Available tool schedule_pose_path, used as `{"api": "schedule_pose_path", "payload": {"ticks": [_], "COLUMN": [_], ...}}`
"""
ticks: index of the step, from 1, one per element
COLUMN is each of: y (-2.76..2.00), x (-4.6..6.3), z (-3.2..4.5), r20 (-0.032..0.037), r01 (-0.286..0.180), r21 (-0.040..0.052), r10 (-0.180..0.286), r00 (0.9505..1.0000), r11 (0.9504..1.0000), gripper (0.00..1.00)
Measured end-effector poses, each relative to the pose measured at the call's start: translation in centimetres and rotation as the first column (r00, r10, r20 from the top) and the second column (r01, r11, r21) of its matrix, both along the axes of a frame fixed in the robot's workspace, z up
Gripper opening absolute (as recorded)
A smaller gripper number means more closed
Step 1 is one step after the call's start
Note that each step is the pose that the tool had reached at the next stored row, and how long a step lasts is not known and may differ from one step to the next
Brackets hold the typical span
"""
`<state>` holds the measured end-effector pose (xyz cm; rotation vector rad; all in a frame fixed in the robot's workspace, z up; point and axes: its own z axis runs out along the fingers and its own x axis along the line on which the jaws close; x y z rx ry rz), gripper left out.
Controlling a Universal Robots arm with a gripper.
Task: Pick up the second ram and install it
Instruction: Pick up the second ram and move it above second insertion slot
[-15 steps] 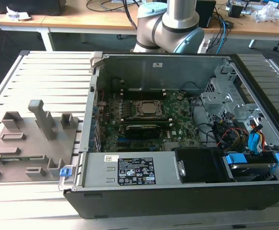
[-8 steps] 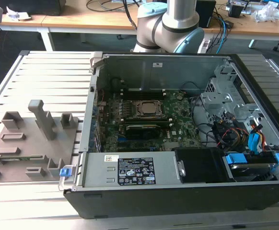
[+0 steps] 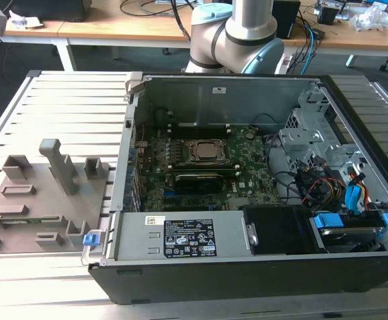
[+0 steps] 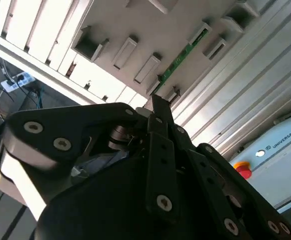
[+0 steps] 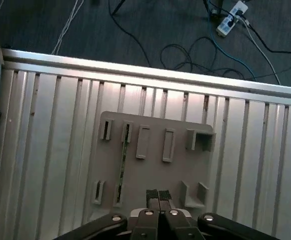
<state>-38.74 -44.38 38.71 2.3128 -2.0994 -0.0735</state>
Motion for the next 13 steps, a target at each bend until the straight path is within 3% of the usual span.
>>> {"api": "schedule_pose_path", "payload": {"ticks": [2,4,7,8,11,13], "y": [0.00,0.00,0.00,-0.01,0.00,0.00], "x": [0.00,0.00,0.00,0.00,0.01,0.00], "z": [-0.02,-0.04,-0.04,-0.06,-0.05,-0.06], "r20": [0.0000,0.0000,0.0004,0.0217,0.0377,0.0433], "r01": [0.063,0.119,0.133,0.133,0.133,0.133], "r21": [0.0001,0.0000,0.0002,0.0025,0.0044,0.0053], "r10": [-0.063,-0.119,-0.133,-0.133,-0.133,-0.133], "r00": [0.9980,0.9929,0.9911,0.9909,0.9904,0.9902], "r11": [0.9980,0.9929,0.9911,0.9912,0.9911,0.9911], "gripper": [0.11,0.11,0.11,0.11,0.11,0.11]}}
